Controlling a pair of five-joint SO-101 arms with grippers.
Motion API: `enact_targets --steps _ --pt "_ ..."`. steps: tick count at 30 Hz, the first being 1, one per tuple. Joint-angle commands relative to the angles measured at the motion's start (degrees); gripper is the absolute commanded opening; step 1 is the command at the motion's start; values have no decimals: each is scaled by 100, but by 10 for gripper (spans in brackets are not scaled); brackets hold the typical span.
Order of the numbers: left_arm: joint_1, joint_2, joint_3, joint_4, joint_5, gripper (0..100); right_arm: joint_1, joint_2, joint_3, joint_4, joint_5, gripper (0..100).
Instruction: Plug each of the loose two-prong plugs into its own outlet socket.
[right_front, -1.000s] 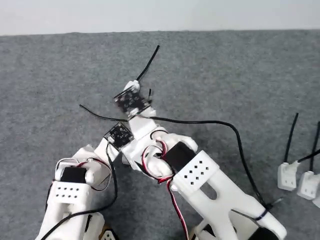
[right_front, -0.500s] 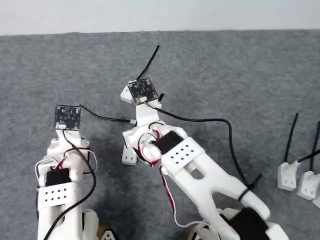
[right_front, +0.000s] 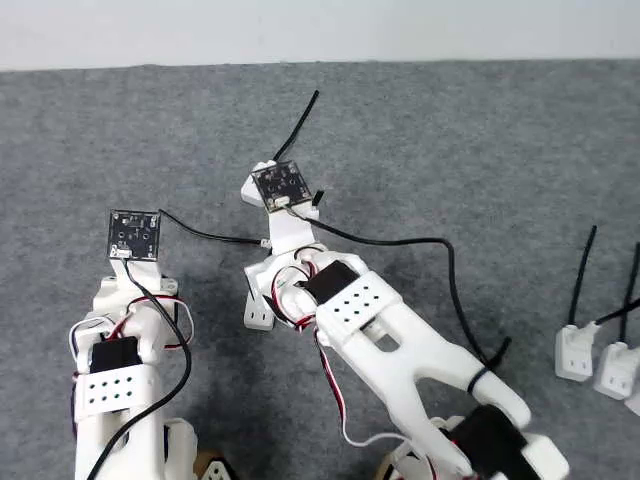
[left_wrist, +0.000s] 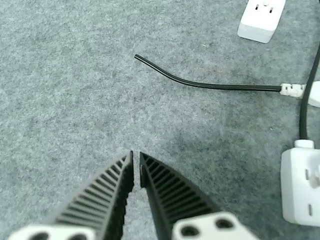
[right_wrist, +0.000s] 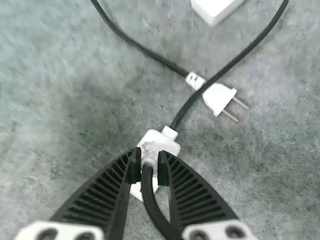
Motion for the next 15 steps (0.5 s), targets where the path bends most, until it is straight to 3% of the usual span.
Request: enact_targets --steps 1,11,15 --pt "-44 -70 -312 -123 70 13 171 119 -79 -286 229 8" --pt "-53 -70 -312 -123 70 13 207 163 -79 -303 352 8" --pt "-53 -70 -312 -123 70 13 40 163 -70 -277 976 8"
